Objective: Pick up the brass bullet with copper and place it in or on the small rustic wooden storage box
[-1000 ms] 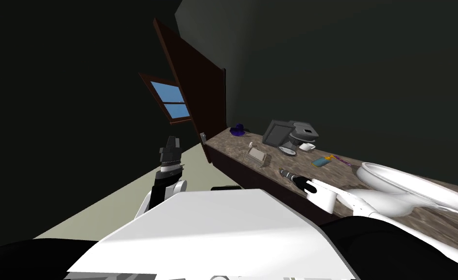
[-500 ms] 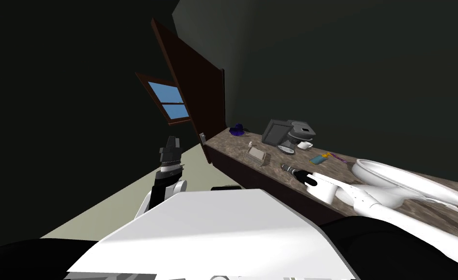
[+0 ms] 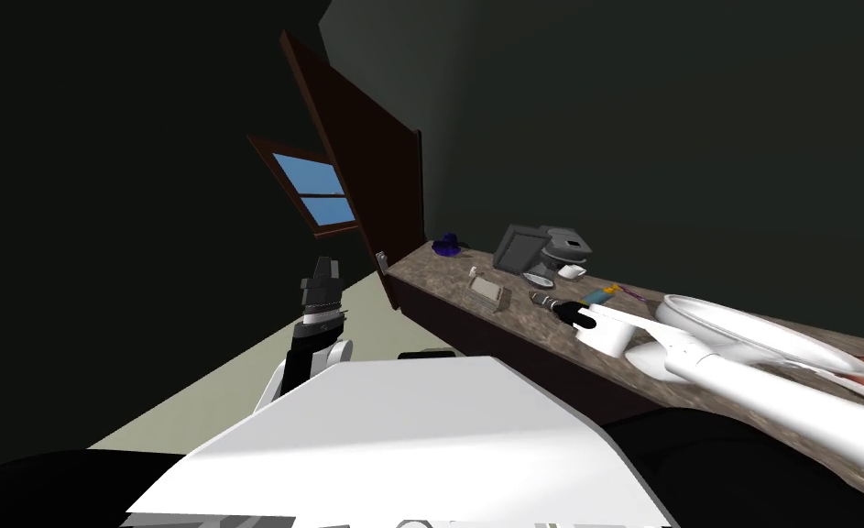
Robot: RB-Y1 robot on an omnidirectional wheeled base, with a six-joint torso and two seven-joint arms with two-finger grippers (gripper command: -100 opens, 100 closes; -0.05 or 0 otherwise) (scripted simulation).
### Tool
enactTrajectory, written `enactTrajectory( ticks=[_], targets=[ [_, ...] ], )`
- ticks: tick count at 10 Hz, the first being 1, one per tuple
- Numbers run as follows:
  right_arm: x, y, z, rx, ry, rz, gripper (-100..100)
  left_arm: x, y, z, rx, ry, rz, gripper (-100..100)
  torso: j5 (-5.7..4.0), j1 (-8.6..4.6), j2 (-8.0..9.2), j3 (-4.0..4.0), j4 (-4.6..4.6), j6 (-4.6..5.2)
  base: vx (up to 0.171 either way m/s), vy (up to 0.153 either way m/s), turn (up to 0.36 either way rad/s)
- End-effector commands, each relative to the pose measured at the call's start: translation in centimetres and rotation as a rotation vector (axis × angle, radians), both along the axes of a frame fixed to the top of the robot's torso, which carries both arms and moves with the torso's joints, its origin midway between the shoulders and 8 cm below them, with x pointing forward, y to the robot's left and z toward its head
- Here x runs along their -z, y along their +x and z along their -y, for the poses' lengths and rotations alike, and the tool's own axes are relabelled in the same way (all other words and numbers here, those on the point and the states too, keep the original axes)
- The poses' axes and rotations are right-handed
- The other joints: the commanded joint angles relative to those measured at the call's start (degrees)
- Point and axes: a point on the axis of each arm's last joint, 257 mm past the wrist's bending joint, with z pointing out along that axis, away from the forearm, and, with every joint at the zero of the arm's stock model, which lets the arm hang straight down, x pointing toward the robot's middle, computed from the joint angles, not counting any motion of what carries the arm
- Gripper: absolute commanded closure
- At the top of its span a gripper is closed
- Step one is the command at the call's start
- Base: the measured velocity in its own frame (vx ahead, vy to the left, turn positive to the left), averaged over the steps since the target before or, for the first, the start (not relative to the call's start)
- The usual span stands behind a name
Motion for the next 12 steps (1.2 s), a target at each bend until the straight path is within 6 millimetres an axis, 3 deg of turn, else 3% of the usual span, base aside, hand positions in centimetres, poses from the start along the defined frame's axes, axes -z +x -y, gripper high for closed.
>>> enactTrajectory(
  ticks=[1,3,4,7,10,12],
  targets=[
    [-1.7,1.0,0.0,-0.007,-0.013,0.022,100,0.0,0.0,0.0,0.0,0.0,0.0,0,0.0,0.0,0.0,0.0,0.0,0.0,0.002,0.031,-0.043],
    [-4.6,2.8,-0.4,-0.021,-0.034,0.059,100,0.0,0.0,0.0,0.0,0.0,0.0,0,-0.01,-0.1,0.05,0.04,0.03,0.01,0.003,0.033,-0.056],
    [-7.1,4.4,-1.0,-0.037,-0.051,0.089,100,0.0,0.0,0.0,0.0,0.0,0.0,0,0.0,-0.09,0.05,0.04,0.03,0.0,0.003,0.05,-0.093],
    [-10.7,6.8,-3.4,-0.084,-0.069,0.121,100,0.0,0.0,0.0,0.0,0.0,0.0,0,0.05,0.08,0.02,0.02,0.03,-0.08,0.014,0.054,-0.055],
    [-10.5,7.0,-5.6,-0.119,-0.063,0.084,100,0.0,0.0,0.0,0.0,0.0,0.0,0,-0.02,0.06,-0.12,-0.08,-0.05,-0.1,0.046,0.052,-0.019],
    [-8.9,6.2,-7.4,-0.142,-0.053,0.023,100,0.0,0.0,0.0,0.0,0.0,0.0,0,-0.07,-0.08,-0.21,-0.15,-0.09,-0.09,0.065,0.034,0.002]
  ],
)
